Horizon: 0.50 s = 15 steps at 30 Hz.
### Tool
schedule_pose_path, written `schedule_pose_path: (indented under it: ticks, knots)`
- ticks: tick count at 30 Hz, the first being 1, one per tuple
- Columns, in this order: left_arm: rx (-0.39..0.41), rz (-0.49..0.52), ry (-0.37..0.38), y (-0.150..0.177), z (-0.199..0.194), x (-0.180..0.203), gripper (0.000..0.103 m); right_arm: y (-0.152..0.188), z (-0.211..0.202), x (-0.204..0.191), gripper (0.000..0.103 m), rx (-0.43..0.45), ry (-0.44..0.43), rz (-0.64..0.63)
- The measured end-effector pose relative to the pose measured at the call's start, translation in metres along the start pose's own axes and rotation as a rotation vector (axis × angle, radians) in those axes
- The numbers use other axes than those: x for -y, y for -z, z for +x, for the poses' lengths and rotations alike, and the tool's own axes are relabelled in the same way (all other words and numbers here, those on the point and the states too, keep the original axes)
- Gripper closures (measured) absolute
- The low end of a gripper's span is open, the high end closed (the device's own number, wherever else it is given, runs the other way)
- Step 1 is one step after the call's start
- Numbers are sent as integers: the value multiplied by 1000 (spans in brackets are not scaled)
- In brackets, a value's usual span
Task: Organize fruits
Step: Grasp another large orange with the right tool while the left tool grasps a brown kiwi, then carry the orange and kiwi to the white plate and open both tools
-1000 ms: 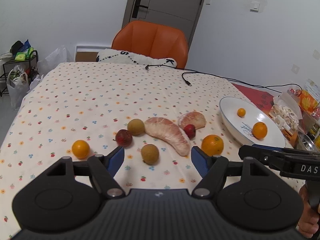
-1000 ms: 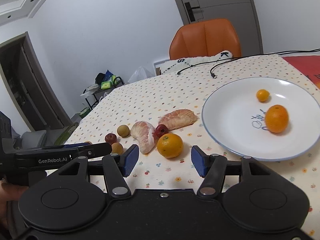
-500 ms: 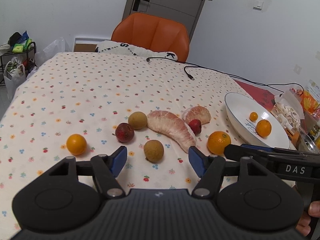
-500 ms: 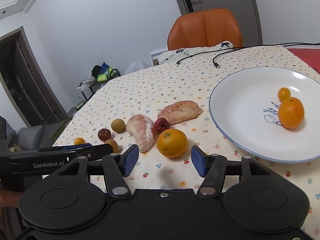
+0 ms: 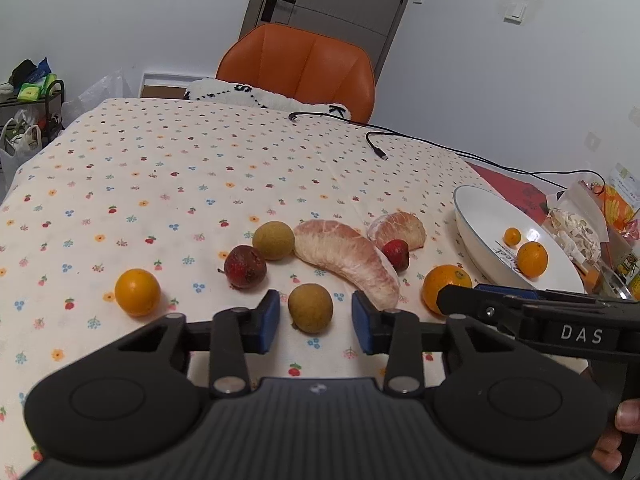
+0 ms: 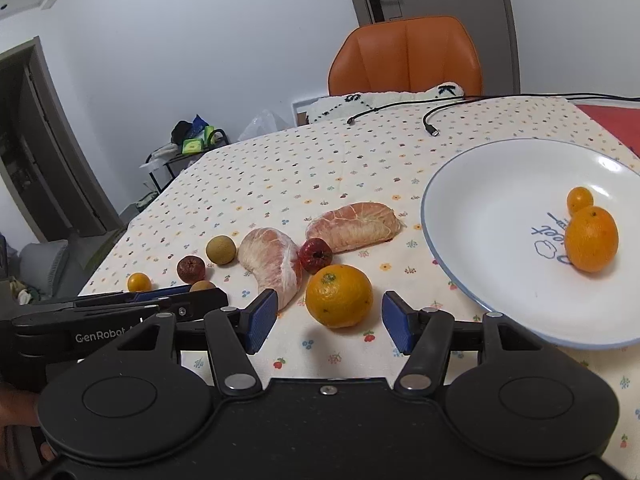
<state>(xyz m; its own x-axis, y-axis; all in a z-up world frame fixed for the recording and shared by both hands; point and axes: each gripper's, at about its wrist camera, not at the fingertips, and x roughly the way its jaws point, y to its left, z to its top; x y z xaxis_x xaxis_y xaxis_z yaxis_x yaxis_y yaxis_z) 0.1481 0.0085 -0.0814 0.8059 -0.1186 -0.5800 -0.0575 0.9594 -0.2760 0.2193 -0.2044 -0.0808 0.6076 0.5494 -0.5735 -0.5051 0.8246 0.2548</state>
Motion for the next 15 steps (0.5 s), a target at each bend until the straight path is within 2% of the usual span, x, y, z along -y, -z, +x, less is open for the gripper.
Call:
schedule_pose_path:
  ticks: [3, 5, 8, 15]
  knots:
    - [-2, 5, 8, 0, 1, -1, 80, 0, 4, -1, 46, -4, 5, -5]
    - [-1, 0, 15, 0, 0, -3, 80, 0, 7, -1, 50, -9, 10, -1]
    - [4, -6, 23, 0, -4, -4, 80, 0, 10, -4, 65, -10, 32, -20]
    - [34, 7, 30, -8, -17, 2, 81, -2, -7, -6, 67, 27, 19, -16]
